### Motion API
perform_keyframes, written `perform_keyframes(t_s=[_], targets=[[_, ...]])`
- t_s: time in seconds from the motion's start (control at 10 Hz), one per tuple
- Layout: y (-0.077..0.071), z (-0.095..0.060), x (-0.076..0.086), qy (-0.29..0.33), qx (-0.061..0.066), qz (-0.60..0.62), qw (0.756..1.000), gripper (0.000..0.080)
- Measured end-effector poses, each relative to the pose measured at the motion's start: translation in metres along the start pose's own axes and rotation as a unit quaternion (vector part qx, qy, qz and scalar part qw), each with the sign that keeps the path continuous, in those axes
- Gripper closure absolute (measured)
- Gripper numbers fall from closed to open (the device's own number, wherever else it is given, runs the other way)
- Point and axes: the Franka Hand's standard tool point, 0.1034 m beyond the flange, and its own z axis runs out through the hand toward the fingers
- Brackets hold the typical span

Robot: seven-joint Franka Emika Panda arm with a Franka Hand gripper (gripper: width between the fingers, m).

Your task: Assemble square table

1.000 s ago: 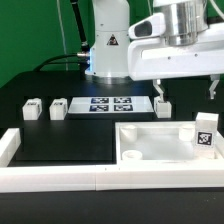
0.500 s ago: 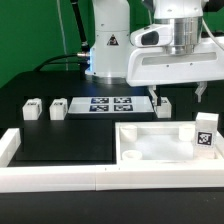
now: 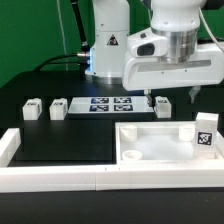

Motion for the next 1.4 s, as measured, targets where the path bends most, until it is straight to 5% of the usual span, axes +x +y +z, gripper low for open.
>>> perform_keyframes(t_s=[0.4, 0.8, 1.1, 1.3, 1.4], targets=[[-0.003, 0.008, -0.006, -0.128, 0.01, 0.014, 0.992, 0.015], [-0.007, 0.026, -0.024, -0.289, -0.003, 0.031, 0.957, 0.015], [-0.003, 0.03, -0.02, -0.302, -0.002, 0.038, 0.953, 0.015], [-0.01, 0.045, -0.044, -0.319, -0.011, 0.057, 0.946, 0.015], [-0.008, 0.043, -0.04, -0.316, -0.009, 0.059, 0.947, 0.015]])
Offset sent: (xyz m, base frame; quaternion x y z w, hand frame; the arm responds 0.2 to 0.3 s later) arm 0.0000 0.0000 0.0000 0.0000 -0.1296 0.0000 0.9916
